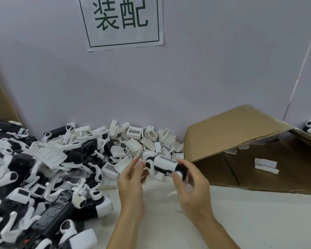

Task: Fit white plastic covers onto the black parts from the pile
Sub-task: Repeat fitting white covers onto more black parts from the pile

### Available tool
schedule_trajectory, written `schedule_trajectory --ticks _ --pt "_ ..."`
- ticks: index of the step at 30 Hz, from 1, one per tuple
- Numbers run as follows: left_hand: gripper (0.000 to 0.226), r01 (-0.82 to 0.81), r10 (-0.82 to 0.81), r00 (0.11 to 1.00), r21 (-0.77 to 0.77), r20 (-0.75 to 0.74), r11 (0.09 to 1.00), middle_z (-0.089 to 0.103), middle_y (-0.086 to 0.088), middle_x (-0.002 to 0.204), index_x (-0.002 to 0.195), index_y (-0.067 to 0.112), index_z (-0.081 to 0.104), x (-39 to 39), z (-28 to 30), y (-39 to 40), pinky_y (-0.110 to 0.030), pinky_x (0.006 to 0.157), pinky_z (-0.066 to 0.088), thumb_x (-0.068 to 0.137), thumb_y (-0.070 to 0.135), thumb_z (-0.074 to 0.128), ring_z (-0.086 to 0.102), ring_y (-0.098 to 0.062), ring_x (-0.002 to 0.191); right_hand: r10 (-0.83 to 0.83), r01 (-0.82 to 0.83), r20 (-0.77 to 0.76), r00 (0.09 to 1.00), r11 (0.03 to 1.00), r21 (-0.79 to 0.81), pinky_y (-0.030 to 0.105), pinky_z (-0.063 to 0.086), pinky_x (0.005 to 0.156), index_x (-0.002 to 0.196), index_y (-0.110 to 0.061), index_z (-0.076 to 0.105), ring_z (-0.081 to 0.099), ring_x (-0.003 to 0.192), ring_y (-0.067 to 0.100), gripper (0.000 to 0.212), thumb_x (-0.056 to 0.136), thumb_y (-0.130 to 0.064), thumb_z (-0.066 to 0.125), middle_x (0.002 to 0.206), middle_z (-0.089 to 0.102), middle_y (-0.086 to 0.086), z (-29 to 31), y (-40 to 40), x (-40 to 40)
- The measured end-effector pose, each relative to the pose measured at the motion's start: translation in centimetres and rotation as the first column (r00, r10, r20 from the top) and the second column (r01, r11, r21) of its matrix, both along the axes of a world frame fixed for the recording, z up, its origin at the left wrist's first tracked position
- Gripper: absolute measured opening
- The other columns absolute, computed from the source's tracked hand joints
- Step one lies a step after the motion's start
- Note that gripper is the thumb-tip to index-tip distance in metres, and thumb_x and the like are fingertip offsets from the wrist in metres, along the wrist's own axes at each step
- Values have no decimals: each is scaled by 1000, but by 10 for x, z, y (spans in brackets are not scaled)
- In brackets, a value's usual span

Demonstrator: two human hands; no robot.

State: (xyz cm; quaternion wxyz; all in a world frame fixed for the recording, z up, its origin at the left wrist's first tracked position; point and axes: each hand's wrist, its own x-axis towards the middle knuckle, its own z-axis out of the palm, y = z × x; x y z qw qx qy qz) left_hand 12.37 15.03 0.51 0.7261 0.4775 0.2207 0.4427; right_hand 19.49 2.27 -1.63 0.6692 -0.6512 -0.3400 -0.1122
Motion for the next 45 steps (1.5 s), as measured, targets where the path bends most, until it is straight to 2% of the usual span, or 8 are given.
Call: schedule_trajectory --ticks 4,12,17,25,30,34,39,45 --pt "15 96 -91 994 85 -60 992 77 9 102 93 35 80 -3 -2 0 -32 85 48 87 37 66 68 -11 99 96 -2 -475 875 981 194 36 58 55 83 -22 75 70 66 28 26 100 -32 58 78 71 2 8 -1 3" --pt "46 214 -211 976 -69 45 974 76 -4 90 101 27 66 3 -3 -6 -33 66 57 62 52 74 74 -17 81 463 -489 -722 514 850 197 44 61 70 104 -7 70 70 78 38 37 83 -37 71 91 72 19 17 0 -10" --pt "11 126 -129 988 -33 -88 991 76 -5 98 90 36 73 2 -6 -6 -39 78 58 84 44 69 74 -17 88 337 -527 -737 587 849 -31 34 60 70 99 -5 74 72 81 25 12 94 -14 67 91 74 13 16 5 -12" --pt "19 86 -105 992 -259 -63 962 73 -17 99 108 14 64 6 -10 0 -48 88 50 99 25 53 67 -34 96 255 -419 -831 495 908 29 26 49 50 99 6 72 63 58 23 19 95 -9 61 82 72 20 41 1 -10" --pt "19 35 -50 993 -143 -107 989 69 -23 108 107 12 58 6 -17 -1 -43 80 51 104 15 40 63 -35 105 437 -63 -769 467 884 464 22 51 42 110 0 60 59 70 23 15 101 -9 52 102 61 20 114 0 26" --pt "21 37 -48 993 -104 -110 994 70 -19 96 98 16 60 8 -21 2 -42 74 50 104 15 39 63 -31 95 596 35 -531 602 646 763 47 59 88 148 -17 34 56 119 44 53 105 -48 38 140 39 19 181 -40 63" --pt "21 47 -54 987 -46 -150 998 71 -18 92 94 12 61 12 -22 -1 -40 71 51 101 8 42 64 -29 89 202 -34 -589 782 959 283 27 54 61 87 -15 64 70 66 19 26 105 -17 45 88 69 11 105 -29 28" --pt "22 62 -51 958 28 -282 998 70 -26 84 89 0 64 9 -21 -6 -33 67 51 94 -7 44 66 -32 73 16 -166 -465 885 945 -283 18 49 55 97 -24 71 62 55 7 33 97 -1 47 76 68 1 1 -12 -11"
